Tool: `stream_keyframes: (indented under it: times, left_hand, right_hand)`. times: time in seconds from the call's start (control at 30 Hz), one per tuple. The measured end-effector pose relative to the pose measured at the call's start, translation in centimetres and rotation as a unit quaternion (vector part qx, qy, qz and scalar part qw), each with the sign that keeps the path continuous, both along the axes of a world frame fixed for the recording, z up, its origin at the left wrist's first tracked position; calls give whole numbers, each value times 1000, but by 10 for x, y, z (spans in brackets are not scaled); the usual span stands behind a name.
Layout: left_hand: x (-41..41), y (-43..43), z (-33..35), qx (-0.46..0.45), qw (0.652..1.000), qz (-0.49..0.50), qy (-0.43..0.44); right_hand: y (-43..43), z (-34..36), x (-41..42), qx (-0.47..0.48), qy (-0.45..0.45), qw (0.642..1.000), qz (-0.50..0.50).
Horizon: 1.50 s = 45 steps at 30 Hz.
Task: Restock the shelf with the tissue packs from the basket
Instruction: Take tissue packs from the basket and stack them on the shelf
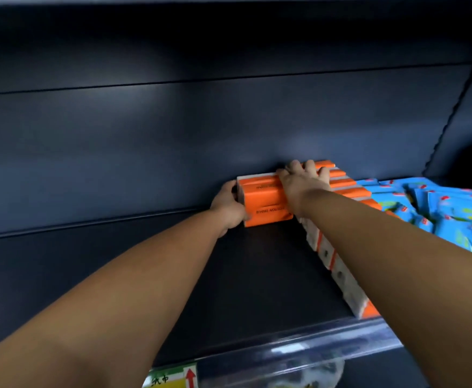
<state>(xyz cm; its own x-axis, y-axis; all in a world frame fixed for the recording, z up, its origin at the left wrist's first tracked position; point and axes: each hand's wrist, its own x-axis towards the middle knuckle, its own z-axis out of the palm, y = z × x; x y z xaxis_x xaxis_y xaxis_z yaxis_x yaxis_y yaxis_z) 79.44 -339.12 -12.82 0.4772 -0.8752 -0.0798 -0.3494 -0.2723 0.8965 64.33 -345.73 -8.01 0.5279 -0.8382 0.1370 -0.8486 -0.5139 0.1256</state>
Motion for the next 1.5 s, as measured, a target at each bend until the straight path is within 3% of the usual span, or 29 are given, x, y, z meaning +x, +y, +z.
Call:
stream_keyframes:
  times: [0.2, 0.33, 0.43, 0.67, 0.77, 0.83, 1.13, 1.2, 1.33, 1.5]
  left_hand:
    - [-8, -16, -3, 1, 998, 52, -44]
    - [-18, -20, -2, -25, 993, 114, -11]
    - [-24, -23, -6, 5, 988, 152, -34]
    - [-14, -12, -12, 22, 995, 59, -80]
    - [-8, 7, -5, 13, 996, 32, -85]
    - [-1, 23, 5, 12, 990, 24, -138]
    - [10, 97, 65, 108, 933, -69, -338]
    - [4, 119, 79, 124, 906, -89, -395]
    - [-12, 172, 100, 135, 818, -118, -547]
    - [-30, 234, 100, 136, 787, -139, -585]
  right_hand:
    - [-7, 7, 8, -30, -17, 999, 6]
    - [-9, 8, 13, -38, -5, 999, -2]
    - [-9, 6, 14, -33, 20, 999, -7]
    - [-7, 12, 6, -5, 60, 998, 9]
    - [-1, 16, -5, 0, 38, 999, 16]
    - [6, 20, -14, 5, 14, 1000, 17]
    - [76, 63, -40, 14, -41, 997, 65]
    - [100, 72, -44, 20, -42, 996, 78]
    - [148, 78, -50, 38, -47, 991, 115]
    - [210, 65, -63, 60, -57, 983, 166]
